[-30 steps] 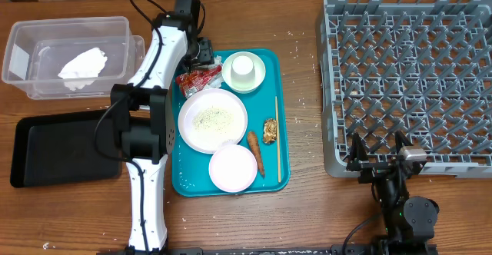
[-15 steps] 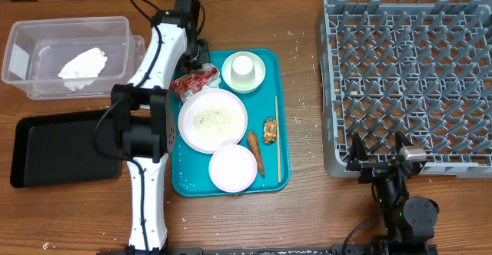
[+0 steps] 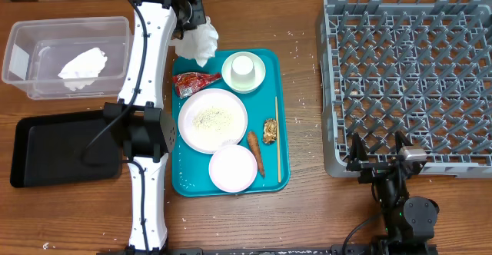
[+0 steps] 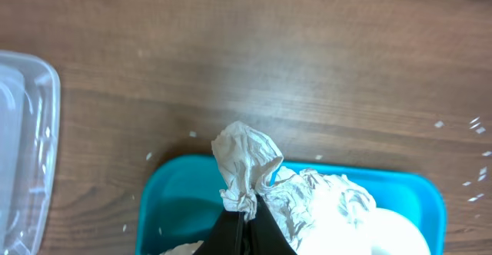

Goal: Sort waste into correct bins and load items into the dishwasher
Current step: 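Move the left gripper back and grasp the red snack wrapper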

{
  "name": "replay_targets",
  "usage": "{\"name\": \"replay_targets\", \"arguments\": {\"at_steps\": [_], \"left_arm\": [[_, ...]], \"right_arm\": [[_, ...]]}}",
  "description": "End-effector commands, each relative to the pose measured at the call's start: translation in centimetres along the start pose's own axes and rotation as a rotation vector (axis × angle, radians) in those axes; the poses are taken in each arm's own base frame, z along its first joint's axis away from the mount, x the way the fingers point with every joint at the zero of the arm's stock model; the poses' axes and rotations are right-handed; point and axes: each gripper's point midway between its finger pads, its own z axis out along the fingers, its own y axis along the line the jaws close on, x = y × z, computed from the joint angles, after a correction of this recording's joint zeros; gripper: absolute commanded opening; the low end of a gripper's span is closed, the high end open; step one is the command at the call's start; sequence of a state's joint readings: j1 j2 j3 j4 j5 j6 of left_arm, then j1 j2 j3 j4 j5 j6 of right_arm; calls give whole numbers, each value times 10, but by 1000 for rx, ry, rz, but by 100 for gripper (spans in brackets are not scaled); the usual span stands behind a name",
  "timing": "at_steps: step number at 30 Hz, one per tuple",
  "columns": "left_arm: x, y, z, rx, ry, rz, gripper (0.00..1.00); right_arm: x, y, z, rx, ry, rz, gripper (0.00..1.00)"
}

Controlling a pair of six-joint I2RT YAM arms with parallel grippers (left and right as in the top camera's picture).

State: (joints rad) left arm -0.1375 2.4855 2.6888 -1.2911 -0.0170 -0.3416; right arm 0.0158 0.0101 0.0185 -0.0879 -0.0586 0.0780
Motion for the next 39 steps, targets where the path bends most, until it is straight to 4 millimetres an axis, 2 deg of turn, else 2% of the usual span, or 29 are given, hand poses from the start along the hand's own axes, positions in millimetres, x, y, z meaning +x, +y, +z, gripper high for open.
{"name": "replay_targets", "arguments": {"at_steps": [1, 5, 7, 10, 11, 14, 15, 16, 18, 19, 20, 21, 22, 23, 25, 27, 28, 29, 33, 36, 39], "left_arm": [[-28, 19, -25, -34, -100, -41, 4], [-54, 50, -53, -94, -207, -116, 4], [-69, 73, -70, -149, -275, -150, 4], [-81, 107, -85, -241, -334, -194, 4], [-85, 144, -93, -346, -359, -237, 4], [-83, 181, -95, -436, -352, -277, 4], [-82, 191, -94, -451, -345, -289, 8], [-78, 208, -91, -462, -324, -312, 39], [-75, 221, -87, -463, -303, -328, 50], [-72, 227, -84, -460, -286, -337, 58], [-69, 229, -82, -452, -273, -342, 69], [-65, 231, -78, -428, -249, -348, 87], [-63, 231, -76, -412, -234, -351, 96], [-57, 229, -72, -375, -201, -355, 100], [-51, 221, -68, -314, -163, -357, 100], [-44, 204, -62, -218, -111, -336, 100], [-42, 194, -60, -160, -88, -311, 100], [-38, 169, -57, -35, -51, -252, 100], [-23, 117, -57, 171, 29, -129, 99], [2, 88, -50, 178, 122, -46, 99], [23, 80, -40, 106, 193, 3, 99]], "right_arm": [[2, -1, 0, 6, -5, -1, 100], [2, -1, 0, 6, -5, -1, 100], [2, -1, 0, 6, -5, -1, 100], [2, -1, 0, 6, -5, -1, 100], [2, -1, 0, 6, -5, -1, 100], [2, -1, 0, 6, -5, -1, 100], [2, -1, 0, 6, -5, -1, 100], [2, -1, 0, 6, -5, -1, 100], [2, -1, 0, 6, -5, -1, 100], [2, -1, 0, 6, -5, 0, 100], [2, -1, 0, 6, -5, -1, 100], [2, -1, 0, 6, -5, -1, 100], [2, -1, 0, 6, -5, 0, 100], [2, -1, 0, 6, -5, -1, 100], [2, -1, 0, 6, -5, -1, 100], [2, -1, 0, 6, -5, -1, 100], [2, -1, 0, 6, -5, -1, 100], [2, -1, 0, 6, -5, -1, 100], [2, -1, 0, 6, -5, -1, 100], [2, -1, 0, 6, -5, -1, 100], [2, -1, 0, 6, -5, 0, 100]]}}
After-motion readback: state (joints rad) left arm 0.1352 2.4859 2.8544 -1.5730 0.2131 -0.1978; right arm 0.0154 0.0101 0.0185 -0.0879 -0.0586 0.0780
